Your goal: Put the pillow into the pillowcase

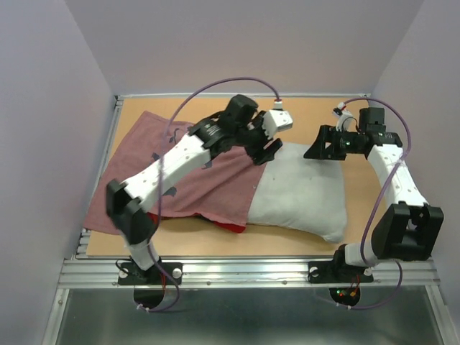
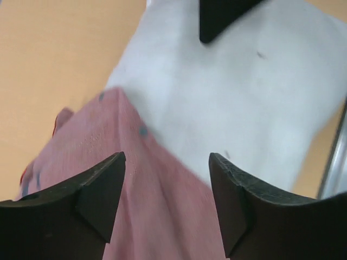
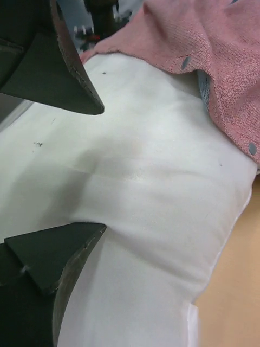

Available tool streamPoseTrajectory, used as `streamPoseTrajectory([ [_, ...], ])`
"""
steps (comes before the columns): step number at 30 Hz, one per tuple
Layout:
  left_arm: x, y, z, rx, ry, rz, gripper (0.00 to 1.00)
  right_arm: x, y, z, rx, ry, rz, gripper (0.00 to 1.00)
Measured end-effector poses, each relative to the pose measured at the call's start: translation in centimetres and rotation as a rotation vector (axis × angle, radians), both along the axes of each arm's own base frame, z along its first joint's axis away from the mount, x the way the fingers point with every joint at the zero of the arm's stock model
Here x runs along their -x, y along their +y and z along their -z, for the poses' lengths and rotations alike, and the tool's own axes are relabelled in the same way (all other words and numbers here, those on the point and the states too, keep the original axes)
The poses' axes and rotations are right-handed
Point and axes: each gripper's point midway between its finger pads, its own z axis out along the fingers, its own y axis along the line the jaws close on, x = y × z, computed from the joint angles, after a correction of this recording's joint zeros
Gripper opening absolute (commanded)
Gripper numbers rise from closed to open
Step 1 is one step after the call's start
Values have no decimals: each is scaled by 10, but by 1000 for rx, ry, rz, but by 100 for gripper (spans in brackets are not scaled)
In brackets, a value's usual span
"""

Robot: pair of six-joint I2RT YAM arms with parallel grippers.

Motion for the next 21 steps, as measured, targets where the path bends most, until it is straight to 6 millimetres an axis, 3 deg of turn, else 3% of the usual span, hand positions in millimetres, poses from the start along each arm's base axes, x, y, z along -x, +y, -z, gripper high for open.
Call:
streamPoseTrajectory([
  [1,19,23,-9,-14,-21,2,75,2,-2,-3,30,-29,-7,86],
  [4,53,65,-47,31,-111,-10,75,8,-10,-19,127,-133,-35,88],
  [6,62,80,-50,34,-133,-23,75,12,-12,-24,158,-162,-50,88],
  [10,63,100,-19,-47,-107,-77,73,24,-15,-18,216,-147,-87,86],
  [14,53,103,53,-214,-4,-108,66,41,-18,12,243,-54,-118,84],
  [16,53,108,81,-287,37,-120,47,49,-19,27,243,-1,-131,77],
  [17,51,111,94,-324,51,-126,32,51,-18,34,240,20,-139,71],
  [18,50,111,101,-341,58,-130,4,52,-18,40,234,47,-145,57],
  [20,48,109,105,-348,58,-121,0,51,-15,48,210,77,-156,41],
  [21,49,107,104,-349,65,-110,0,50,-13,49,194,85,-160,21],
])
